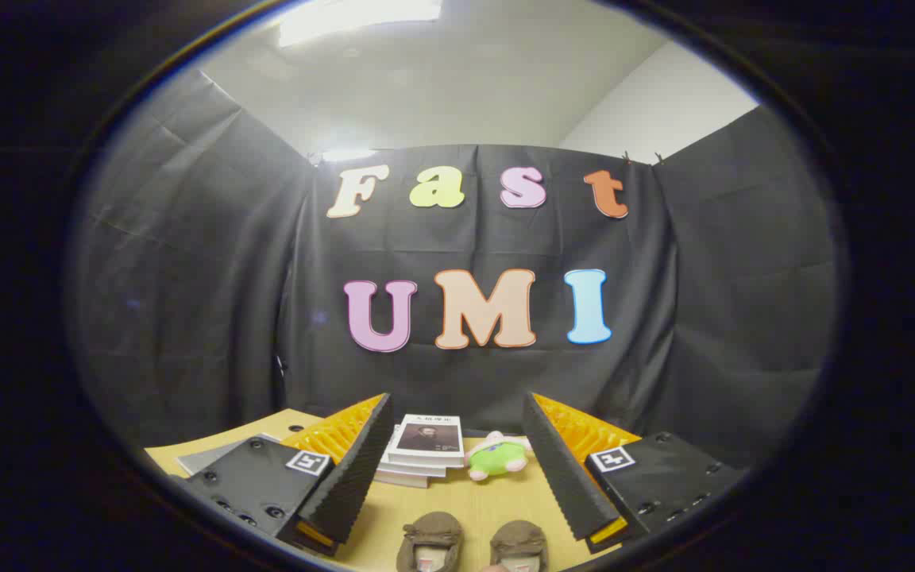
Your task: Open the storage box then place both shoes into the box .Put the left shoe in first, then the right shoe, with the right side of both shoes facing outward in a uniform manner.
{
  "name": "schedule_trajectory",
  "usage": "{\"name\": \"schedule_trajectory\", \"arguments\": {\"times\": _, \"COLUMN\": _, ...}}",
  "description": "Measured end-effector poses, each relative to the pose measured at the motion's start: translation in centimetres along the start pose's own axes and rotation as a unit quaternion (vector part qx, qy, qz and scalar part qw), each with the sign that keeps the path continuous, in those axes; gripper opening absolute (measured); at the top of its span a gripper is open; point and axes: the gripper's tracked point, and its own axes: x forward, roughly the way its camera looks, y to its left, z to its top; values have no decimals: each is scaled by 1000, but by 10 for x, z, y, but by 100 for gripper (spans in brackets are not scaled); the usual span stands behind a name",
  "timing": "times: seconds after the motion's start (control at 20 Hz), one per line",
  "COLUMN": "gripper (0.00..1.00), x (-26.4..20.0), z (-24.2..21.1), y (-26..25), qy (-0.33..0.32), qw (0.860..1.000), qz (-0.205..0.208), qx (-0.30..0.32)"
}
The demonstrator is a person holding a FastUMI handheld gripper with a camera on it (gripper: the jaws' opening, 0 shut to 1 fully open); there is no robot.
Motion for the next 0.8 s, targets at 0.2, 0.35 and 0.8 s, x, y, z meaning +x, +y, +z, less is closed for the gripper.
{"name": "schedule_trajectory", "arguments": {"times": 0.2, "gripper": 100, "x": 0, "z": -4, "y": -5, "qy": 7, "qw": 1000, "qz": -4, "qx": -5}}
{"name": "schedule_trajectory", "arguments": {"times": 0.35, "gripper": 100, "x": 0, "z": -4, "y": -8, "qy": 5, "qw": 1000, "qz": -8, "qx": -2}}
{"name": "schedule_trajectory", "arguments": {"times": 0.8, "gripper": 100, "x": 2, "z": -6, "y": -17, "qy": 2, "qw": 1000, "qz": -10, "qx": -5}}
